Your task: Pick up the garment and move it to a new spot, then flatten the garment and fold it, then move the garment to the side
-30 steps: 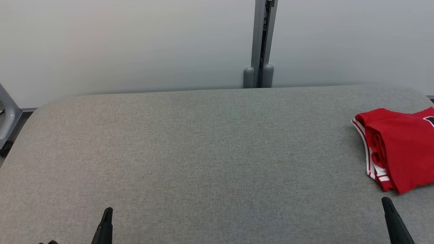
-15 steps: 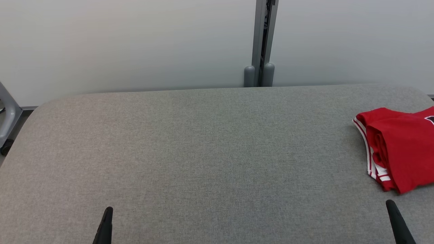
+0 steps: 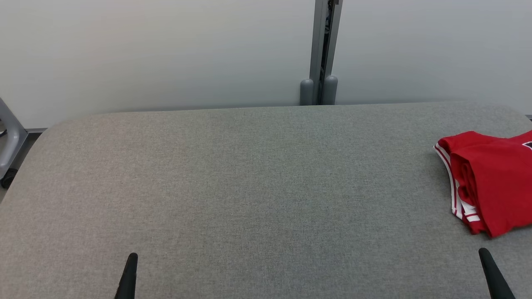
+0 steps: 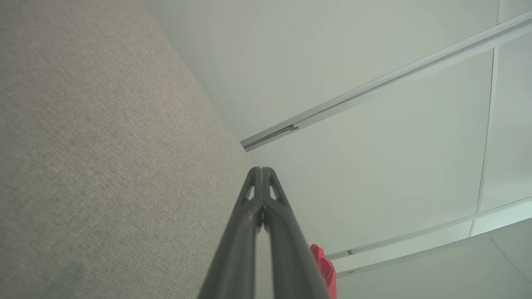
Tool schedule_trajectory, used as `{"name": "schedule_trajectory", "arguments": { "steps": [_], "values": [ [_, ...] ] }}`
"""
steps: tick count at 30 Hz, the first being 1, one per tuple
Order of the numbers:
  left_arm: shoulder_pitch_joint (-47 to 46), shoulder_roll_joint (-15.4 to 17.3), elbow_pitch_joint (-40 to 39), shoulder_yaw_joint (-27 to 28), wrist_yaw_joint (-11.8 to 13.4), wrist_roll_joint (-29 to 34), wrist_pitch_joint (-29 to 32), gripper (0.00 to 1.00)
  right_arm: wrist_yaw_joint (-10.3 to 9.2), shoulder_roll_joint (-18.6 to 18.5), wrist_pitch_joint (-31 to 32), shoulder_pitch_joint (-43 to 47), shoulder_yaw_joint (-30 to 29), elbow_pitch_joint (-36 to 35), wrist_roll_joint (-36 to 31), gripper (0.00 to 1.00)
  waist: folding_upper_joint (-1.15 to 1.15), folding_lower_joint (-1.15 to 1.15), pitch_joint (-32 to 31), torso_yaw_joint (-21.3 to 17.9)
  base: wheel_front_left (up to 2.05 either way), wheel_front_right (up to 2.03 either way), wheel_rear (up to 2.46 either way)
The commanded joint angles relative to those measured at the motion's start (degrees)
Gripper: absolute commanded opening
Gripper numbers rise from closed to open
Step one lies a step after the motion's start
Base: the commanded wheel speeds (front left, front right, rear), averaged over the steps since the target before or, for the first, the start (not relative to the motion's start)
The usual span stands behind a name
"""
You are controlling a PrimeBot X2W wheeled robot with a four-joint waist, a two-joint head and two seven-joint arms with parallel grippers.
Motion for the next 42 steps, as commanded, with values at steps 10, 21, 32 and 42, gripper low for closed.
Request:
{"name": "schedule_trajectory", "arguments": {
  "steps": [10, 21, 32, 42],
  "values": [
    [0.91, -0.62, -1.78, 1.13, -1.55, -5.30, 1.01, 0.00, 0.10, -0.08, 1.40, 1.49, -0.89, -1.90, 6.23, 0.00, 0.00, 0.00, 0.22, 0.12, 0.00, 0.00, 0.00],
    [1.67, -1.38, -2.85, 1.84, -2.67, -9.99, 1.97, 0.00, 0.11, 0.20, 2.57, 2.41, -1.59, -2.77, 11.62, 0.00, 0.00, 0.00, 0.47, 0.24, 0.00, 0.00, 0.00],
    [2.12, -2.22, -3.81, 2.59, -3.68, -14.19, 2.88, 0.00, 0.11, 0.47, 3.59, 3.28, -2.13, -3.83, 16.45, 0.00, 0.00, 0.00, 0.71, 0.36, 0.00, 0.00, 0.00],
    [2.77, -2.73, -4.56, 3.16, -4.55, -17.74, 3.66, 0.00, 0.13, 0.66, 4.59, 4.26, -2.72, -4.42, 20.55, 0.00, 0.00, 0.00, 0.93, 0.48, 0.00, 0.00, 0.00]
  ]
}}
